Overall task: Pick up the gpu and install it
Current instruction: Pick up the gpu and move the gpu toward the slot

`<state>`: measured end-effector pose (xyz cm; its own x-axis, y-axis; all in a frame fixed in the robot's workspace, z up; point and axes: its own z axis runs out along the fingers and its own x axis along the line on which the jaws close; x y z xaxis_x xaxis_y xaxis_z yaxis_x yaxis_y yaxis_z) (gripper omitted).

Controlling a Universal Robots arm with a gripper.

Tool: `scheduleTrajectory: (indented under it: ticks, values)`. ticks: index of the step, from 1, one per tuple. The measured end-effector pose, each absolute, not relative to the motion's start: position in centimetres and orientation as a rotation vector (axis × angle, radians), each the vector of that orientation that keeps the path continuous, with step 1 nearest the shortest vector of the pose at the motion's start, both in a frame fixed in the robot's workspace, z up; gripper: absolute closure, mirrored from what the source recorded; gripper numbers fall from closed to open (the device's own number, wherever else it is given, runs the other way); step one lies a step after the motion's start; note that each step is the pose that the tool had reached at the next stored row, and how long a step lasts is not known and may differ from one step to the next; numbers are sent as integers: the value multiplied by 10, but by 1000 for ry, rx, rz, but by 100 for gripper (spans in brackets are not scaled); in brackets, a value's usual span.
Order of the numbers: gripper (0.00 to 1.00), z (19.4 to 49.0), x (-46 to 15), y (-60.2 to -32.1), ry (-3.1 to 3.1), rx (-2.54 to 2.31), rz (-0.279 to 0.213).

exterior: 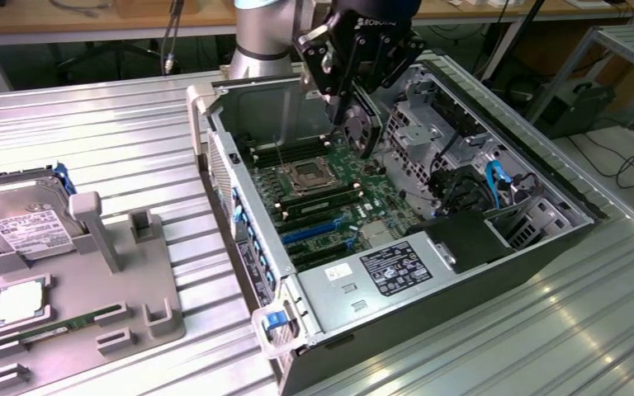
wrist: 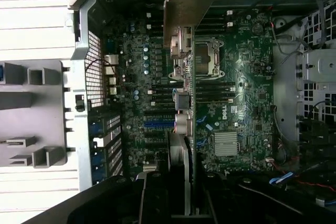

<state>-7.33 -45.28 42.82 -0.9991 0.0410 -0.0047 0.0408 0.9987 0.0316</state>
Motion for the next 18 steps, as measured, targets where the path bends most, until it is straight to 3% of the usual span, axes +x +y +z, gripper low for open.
scheduleTrajectory:
  ticks: [18]
  values:
    - [72, 427, -47, -453, 3135, 64, 49]
